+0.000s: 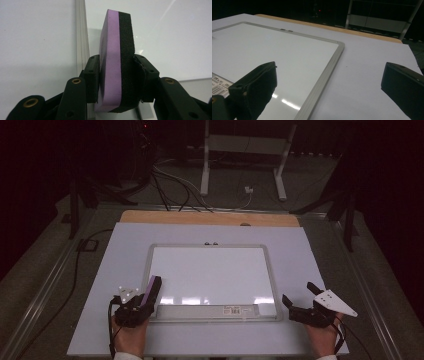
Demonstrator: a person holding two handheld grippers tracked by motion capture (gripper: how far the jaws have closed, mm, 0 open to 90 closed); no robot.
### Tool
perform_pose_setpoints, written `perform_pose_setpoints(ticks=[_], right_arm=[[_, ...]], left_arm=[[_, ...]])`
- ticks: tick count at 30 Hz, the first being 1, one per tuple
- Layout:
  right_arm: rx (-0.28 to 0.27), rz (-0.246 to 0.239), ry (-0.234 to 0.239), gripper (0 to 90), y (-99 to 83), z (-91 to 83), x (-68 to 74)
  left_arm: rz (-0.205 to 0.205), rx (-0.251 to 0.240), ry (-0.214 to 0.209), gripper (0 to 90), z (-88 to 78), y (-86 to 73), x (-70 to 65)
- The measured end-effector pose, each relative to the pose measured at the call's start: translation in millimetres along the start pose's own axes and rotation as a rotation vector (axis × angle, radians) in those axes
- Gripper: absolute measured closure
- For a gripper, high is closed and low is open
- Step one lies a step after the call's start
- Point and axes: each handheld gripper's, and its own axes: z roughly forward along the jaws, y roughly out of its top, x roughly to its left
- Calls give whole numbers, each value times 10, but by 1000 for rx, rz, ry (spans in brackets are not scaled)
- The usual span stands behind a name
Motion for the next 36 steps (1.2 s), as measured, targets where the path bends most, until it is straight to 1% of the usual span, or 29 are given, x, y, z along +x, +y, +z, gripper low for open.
perform_pose_setpoints(ticks=[3, 5, 6, 7, 8, 10, 11, 13, 17, 19, 21, 24, 26, 27, 29, 31, 34, 36], right_arm=[[0, 1, -1, 7, 0, 0, -2], [-1, 1, -1, 7, 2, -2, -1], [-1, 0, -2, 7, 3, -3, 2], [-1, 0, -1, 7, 3, -3, 2], [0, -1, -1, 7, 2, -1, 1], [3, 0, -1, 7, 0, 2, -1], [2, 1, 0, 7, 0, 2, -2], [1, 2, -1, 7, 0, -1, -5], [-1, 4, -2, 7, 2, -7, -6], [-2, 4, 0, 7, 2, -9, -5], [-3, 5, 0, 7, 2, -9, -4], [-3, 5, 2, 7, 4, -8, 4], [-4, 3, 4, 7, 5, -6, 11], [-5, 2, 6, 7, 6, -7, 15], [-4, 4, 7, 7, 9, -7, 24], [-6, 6, 11, 7, 10, -9, 28], [-9, 4, 13, 7, 13, -11, 29], [-10, 5, 14, 7, 15, -14, 29]], left_arm=[[-9, -6, 14, 609, 25, 8, -34], [-15, -10, 12, 604, 37, 10, -39], [-16, -4, 9, 587, 49, 8, -30], [-28, -1, -1, 541, 65, 5, -23], [-33, -8, -20, 481, 74, 3, -10], [-27, -22, -35, 403, 74, 26, -4], [-23, -41, -52, 354, 60, 48, 2], [6, -82, -66, 309, 16, 103, 17], [70, -143, -85, 197, -71, 221, 86], [100, -171, -101, 165, -116, 277, 139], [131, -197, -117, 156, -164, 327, 202], [181, -224, -152, 96, -216, 385, 301], [197, -238, -166, 59, -232, 405, 369], [202, -241, -179, 15, -233, 410, 403], [214, -258, -185, 9, -238, 404, 468], [214, -278, -186, 5, -243, 392, 528], [228, -295, -179, 5, -247, 374, 615], [226, -307, -176, 5, -249, 366, 669]])
